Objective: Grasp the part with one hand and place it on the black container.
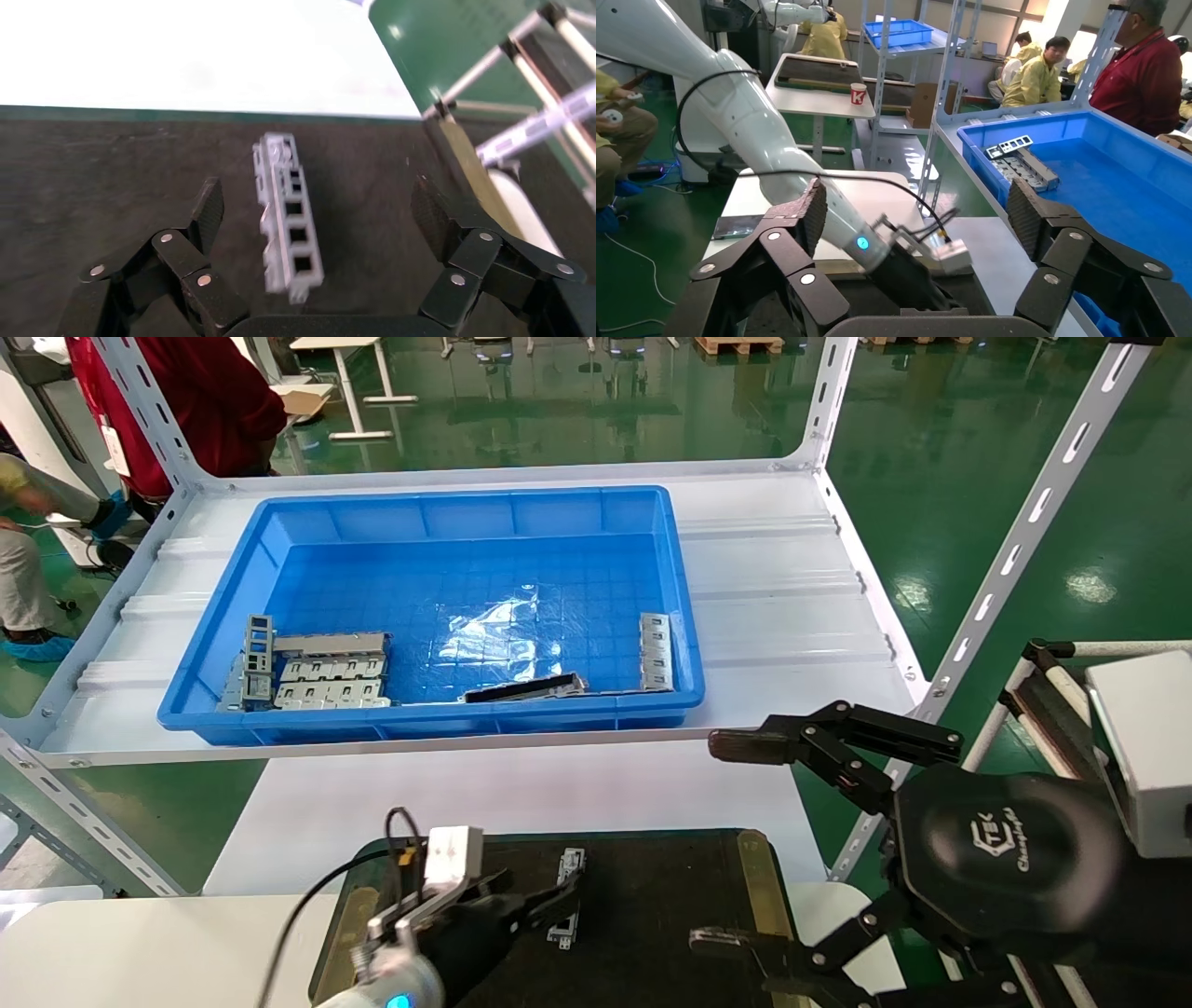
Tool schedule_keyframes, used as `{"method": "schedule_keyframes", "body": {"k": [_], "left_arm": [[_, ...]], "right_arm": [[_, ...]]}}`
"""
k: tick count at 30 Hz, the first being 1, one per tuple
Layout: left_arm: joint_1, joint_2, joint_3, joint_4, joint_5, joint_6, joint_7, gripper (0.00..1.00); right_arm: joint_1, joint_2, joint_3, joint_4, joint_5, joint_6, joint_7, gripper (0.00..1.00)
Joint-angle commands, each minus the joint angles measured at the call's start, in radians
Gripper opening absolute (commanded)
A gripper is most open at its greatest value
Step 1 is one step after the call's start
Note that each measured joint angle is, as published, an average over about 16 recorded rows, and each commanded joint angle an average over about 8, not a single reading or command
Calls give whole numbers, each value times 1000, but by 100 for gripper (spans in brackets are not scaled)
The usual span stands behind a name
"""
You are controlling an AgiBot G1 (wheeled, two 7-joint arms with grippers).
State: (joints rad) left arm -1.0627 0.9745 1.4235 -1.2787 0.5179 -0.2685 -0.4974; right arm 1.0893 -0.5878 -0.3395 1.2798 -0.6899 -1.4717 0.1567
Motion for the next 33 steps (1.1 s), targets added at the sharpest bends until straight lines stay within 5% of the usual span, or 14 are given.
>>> {"method": "schedule_keyframes", "body": {"k": [1,12,20,33], "left_arm": [[10,-49,-6,-34,30,33,2,100],[56,-250,-150,-69,148,386,90,100],[130,-349,-306,-65,120,614,241,100],[197,-452,-434,-57,46,784,397,100]], "right_arm": [[0,0,0,0,0,0,0,100],[0,0,0,0,0,0,0,100],[0,0,0,0,0,0,0,100],[0,0,-1,0,1,0,0,100]]}}
